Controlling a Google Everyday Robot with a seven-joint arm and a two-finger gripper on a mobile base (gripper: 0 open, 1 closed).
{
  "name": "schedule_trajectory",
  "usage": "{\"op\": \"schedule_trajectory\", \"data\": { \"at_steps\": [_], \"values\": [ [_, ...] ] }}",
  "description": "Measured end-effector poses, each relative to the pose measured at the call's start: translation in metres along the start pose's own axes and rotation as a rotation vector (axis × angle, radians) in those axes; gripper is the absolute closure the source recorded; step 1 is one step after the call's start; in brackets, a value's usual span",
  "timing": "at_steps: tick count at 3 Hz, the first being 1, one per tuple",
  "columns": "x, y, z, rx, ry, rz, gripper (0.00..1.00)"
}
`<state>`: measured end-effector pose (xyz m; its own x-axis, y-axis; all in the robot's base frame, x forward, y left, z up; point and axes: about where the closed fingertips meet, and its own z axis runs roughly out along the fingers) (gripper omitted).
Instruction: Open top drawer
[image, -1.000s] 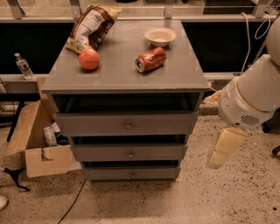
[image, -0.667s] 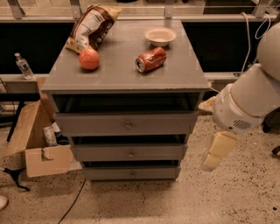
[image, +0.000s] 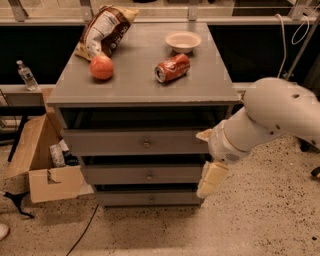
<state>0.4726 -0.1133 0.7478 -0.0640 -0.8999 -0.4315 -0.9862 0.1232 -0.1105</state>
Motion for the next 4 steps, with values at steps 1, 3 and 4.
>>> {"op": "schedule_trajectory", "data": {
  "at_steps": [1,3,4],
  "values": [
    [-0.006,-0.026,0.045,0.026,-0.078,0.011,0.00],
    [-0.009,-0.050,0.058,0.068,-0.007,-0.112,0.00],
    [-0.011,-0.077,0.070,0.110,0.077,-0.245,0.00]
  ]
}}
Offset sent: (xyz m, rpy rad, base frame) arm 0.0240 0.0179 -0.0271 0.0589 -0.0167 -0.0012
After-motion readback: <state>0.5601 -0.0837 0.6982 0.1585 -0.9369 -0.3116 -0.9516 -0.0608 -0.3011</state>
